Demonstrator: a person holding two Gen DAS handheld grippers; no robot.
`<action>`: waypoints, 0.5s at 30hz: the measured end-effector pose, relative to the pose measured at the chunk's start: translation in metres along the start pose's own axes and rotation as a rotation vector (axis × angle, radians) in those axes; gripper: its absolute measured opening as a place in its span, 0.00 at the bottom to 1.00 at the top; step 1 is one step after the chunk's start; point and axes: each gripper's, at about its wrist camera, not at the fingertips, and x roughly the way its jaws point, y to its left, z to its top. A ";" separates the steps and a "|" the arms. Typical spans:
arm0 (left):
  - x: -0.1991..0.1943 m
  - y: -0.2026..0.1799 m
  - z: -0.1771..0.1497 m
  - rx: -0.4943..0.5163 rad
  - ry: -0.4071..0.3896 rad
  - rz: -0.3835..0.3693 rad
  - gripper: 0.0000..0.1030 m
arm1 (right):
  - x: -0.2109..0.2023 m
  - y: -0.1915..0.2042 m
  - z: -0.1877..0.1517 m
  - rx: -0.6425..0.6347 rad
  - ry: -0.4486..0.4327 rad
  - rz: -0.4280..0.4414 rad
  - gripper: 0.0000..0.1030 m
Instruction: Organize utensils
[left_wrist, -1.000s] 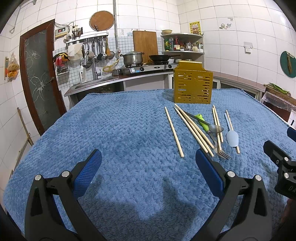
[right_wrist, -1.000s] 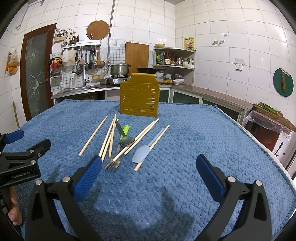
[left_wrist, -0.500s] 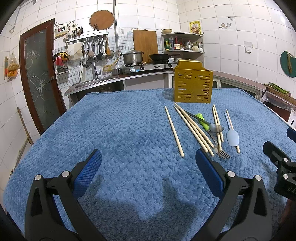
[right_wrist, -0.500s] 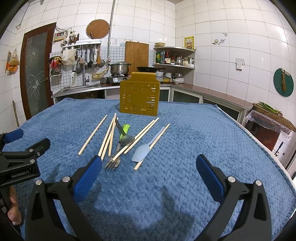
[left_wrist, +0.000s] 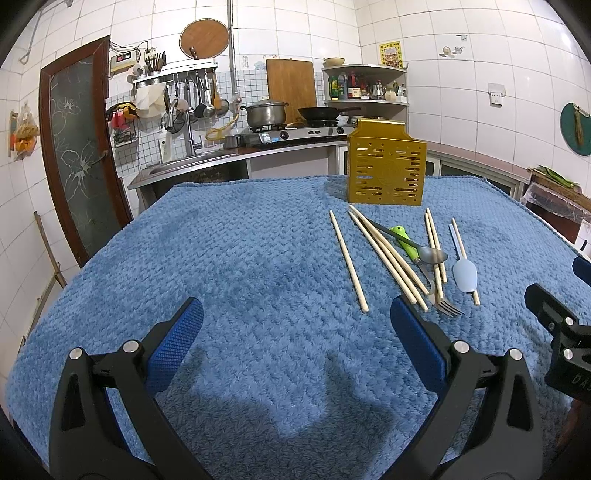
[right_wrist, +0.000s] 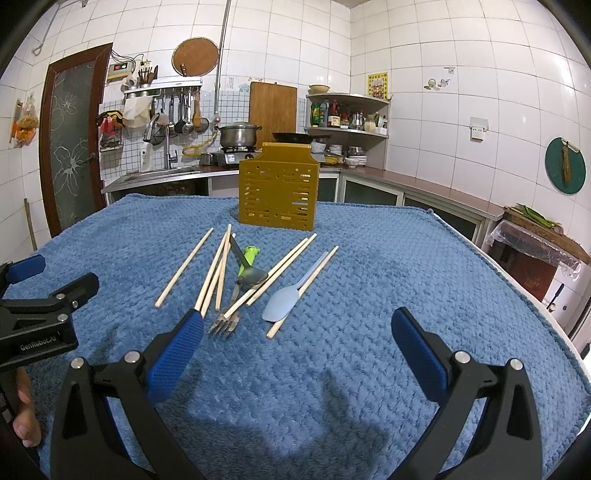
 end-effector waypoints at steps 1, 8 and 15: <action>0.000 0.000 0.000 0.000 0.000 0.000 0.95 | 0.000 0.000 0.000 0.000 0.000 0.000 0.96; 0.000 0.001 0.000 -0.001 0.000 -0.001 0.95 | 0.000 0.000 -0.001 0.002 -0.001 -0.002 0.96; 0.000 0.001 0.000 -0.001 0.001 -0.001 0.95 | 0.000 -0.001 -0.001 0.002 -0.002 -0.002 0.96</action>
